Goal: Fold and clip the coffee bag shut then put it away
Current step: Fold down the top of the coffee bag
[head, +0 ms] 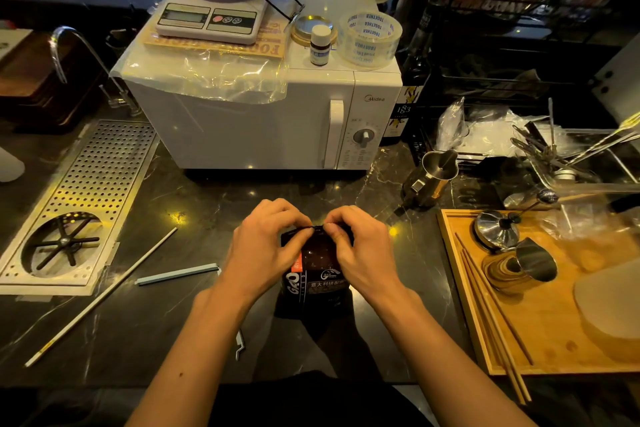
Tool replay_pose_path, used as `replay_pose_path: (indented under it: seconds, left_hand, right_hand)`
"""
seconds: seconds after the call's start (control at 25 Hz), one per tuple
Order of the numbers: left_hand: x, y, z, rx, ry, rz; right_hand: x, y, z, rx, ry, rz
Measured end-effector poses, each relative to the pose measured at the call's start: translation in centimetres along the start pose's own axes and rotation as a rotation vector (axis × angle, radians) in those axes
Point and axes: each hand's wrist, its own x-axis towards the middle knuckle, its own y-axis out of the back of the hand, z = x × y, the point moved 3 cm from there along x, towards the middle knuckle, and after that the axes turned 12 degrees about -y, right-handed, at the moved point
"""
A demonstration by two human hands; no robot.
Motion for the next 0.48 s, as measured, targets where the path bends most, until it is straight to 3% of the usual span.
replay_pose_path:
  seconds: [0.16, 0.48]
  left_hand:
    - [-0.62, -0.14, 0.11, -0.071, 0.005, 0.057]
    - [-0.6, -0.39, 0.48, -0.087, -0.011, 0.053]
  right_hand:
    - [-0.21, -0.06, 0.09, 0.021, 0.013, 0.038]
    - [-0.19, 0.36, 0.11, 0.068, 0.046, -0.041]
